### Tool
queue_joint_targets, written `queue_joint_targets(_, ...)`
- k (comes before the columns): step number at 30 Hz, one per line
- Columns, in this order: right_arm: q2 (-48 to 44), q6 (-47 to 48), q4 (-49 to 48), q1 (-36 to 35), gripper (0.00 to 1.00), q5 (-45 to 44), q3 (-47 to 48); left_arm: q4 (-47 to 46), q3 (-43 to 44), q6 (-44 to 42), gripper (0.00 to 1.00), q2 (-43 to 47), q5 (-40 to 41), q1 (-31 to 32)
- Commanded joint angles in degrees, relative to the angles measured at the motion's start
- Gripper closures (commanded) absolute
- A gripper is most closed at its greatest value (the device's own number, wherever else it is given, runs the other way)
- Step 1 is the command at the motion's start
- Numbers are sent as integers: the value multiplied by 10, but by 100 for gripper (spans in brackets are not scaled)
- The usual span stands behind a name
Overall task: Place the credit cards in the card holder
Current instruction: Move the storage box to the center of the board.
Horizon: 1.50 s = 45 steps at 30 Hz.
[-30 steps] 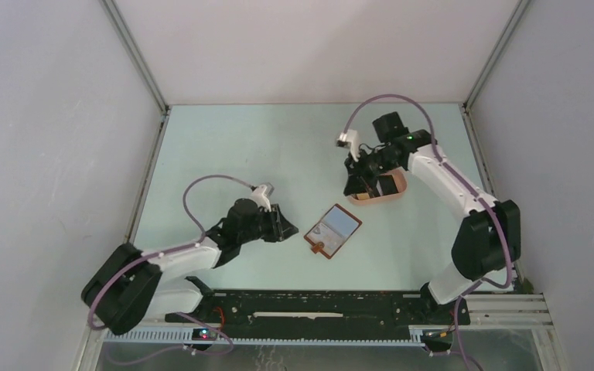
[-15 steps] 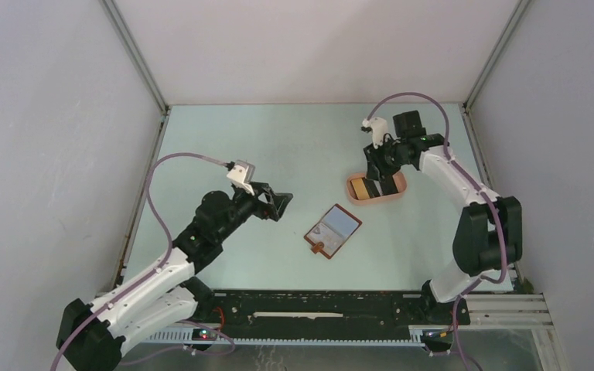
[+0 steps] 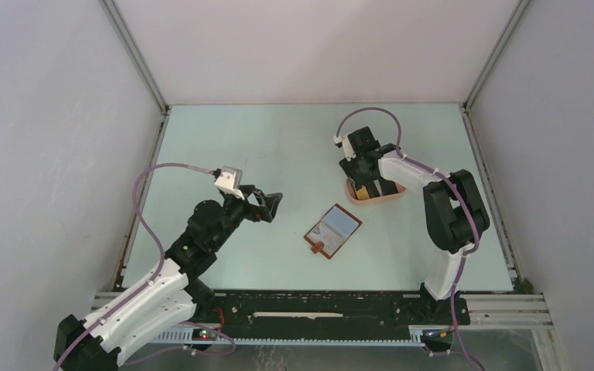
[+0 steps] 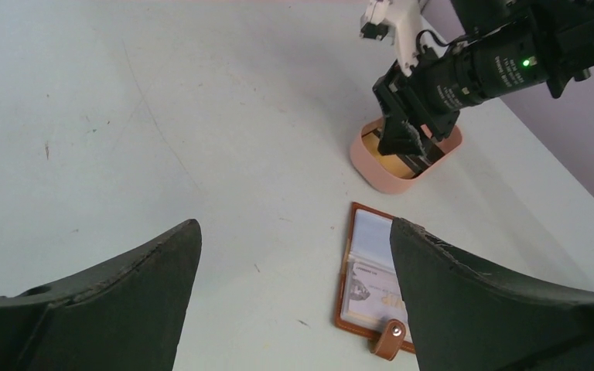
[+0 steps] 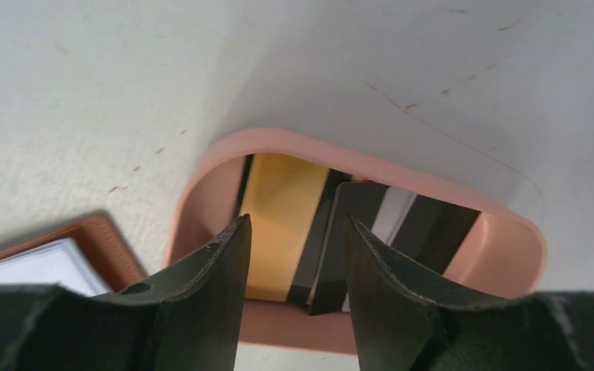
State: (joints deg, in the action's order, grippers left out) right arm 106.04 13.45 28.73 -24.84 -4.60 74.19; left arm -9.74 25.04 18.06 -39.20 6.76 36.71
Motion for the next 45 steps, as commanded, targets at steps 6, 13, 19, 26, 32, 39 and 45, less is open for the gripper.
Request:
queue_joint_targets(6,13,-17,-25,2,44,-73,12,-30,-23,9,4,-18,4,-4)
queue_joint_targets(13,31,-14,-27,0,45,-89,11,-40,-31,15,4,-22,1,-4)
queue_joint_targets(19,44,-4,-30,-3,47,-128,12,-42,-33,17,4,-24,0,-4)
queue_joint_targets(26,40,4,-33,-1,49,-143,5,-47,-35,19,4,-30,-1,-4)
queue_joint_targets(32,35,8,-32,8,52,-146,3,-47,-35,21,4,-32,-3,-4)
queue_joint_targets(39,37,10,-26,25,57,-147,-1,-48,-36,21,4,-32,-4,-5)
queue_joint_targets(45,40,14,-22,32,60,-154,-1,-51,-35,22,4,-35,-7,-5)
